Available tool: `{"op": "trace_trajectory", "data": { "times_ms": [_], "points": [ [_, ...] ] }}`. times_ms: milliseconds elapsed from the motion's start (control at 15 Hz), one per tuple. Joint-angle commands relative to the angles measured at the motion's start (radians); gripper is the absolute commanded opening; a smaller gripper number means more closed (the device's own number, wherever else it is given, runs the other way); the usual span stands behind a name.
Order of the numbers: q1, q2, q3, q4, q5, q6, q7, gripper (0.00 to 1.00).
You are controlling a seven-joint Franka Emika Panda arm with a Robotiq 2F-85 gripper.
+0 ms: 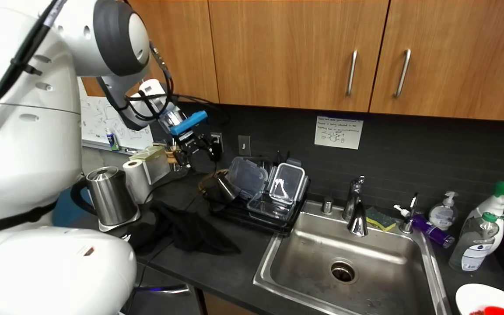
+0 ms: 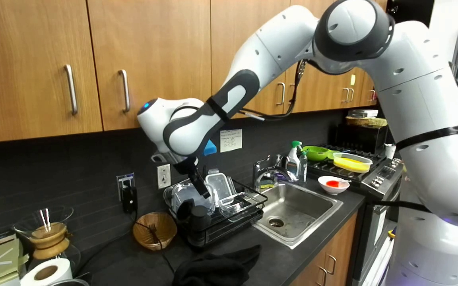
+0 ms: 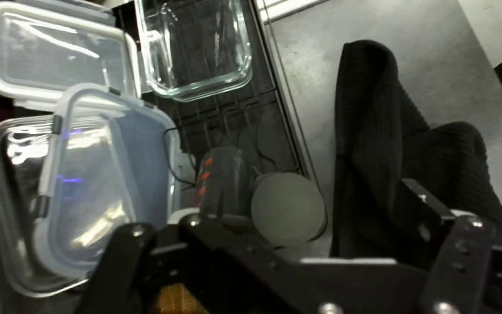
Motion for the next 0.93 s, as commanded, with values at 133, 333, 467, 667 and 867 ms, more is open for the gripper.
{"op": "trace_trajectory", "data": {
  "times_ms": [133,333,467,667,867],
  "points": [
    [0.002,-0.185,-0.007,-0.137,-0.050,0.227,0.095,1.00],
    [0.003,-0.114,-0.007,-0.098,-0.013,0.212,0.066,1.00],
    [0.003,-0.119,-0.007,-0.106,-0.014,0.219,0.069,1.00],
    [0.003,-0.122,-0.007,-0.110,-0.014,0.222,0.070,1.00],
    [0.003,-0.123,-0.007,-0.111,-0.014,0.223,0.072,1.00]
  ]
}}
